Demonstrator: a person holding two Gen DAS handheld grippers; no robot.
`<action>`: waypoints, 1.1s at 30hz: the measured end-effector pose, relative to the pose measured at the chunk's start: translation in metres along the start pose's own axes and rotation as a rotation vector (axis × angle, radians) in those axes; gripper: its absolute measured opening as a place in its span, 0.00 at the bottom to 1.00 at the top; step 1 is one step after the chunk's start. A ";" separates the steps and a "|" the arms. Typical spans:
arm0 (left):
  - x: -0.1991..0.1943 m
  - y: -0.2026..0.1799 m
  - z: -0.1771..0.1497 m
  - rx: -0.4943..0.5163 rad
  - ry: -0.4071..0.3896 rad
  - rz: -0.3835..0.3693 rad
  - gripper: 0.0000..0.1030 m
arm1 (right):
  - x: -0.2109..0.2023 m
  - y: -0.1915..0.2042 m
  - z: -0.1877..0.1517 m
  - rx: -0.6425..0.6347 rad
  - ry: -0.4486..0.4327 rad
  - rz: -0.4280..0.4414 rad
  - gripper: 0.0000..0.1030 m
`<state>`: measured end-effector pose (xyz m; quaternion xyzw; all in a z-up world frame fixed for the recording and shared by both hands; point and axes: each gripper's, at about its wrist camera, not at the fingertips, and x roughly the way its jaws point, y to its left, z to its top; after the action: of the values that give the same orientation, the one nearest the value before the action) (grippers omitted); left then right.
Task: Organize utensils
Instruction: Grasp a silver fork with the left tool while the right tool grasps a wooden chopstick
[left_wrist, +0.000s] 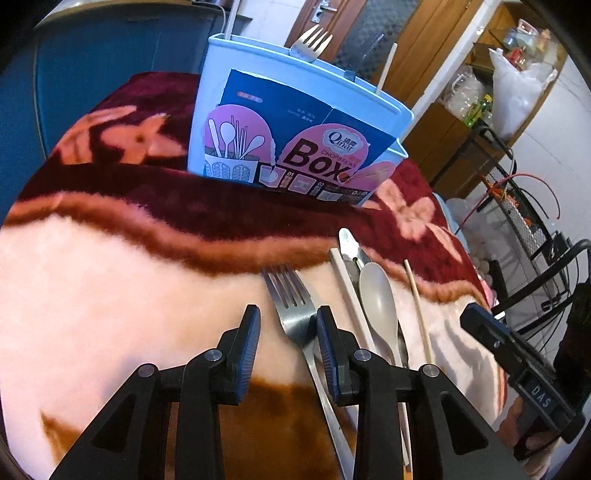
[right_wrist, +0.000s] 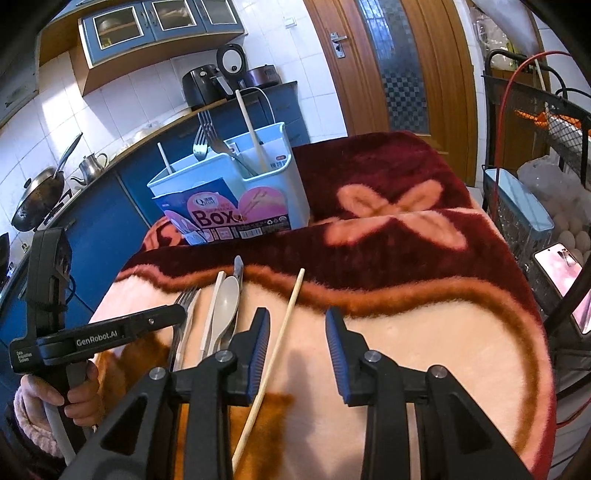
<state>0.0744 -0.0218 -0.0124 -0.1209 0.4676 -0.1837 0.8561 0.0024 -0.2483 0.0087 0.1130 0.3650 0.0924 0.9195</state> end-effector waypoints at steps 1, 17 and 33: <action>0.001 0.001 0.001 -0.009 0.002 -0.006 0.31 | 0.001 0.000 0.000 0.001 0.002 0.000 0.33; -0.014 0.010 -0.001 -0.013 -0.030 -0.023 0.05 | 0.015 0.007 0.004 -0.040 0.073 0.009 0.33; 0.005 0.010 0.014 0.058 0.125 0.005 0.11 | 0.057 0.005 0.026 -0.078 0.363 0.045 0.33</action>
<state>0.0904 -0.0143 -0.0121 -0.0834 0.5149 -0.2022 0.8289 0.0610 -0.2326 -0.0082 0.0670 0.5183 0.1457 0.8400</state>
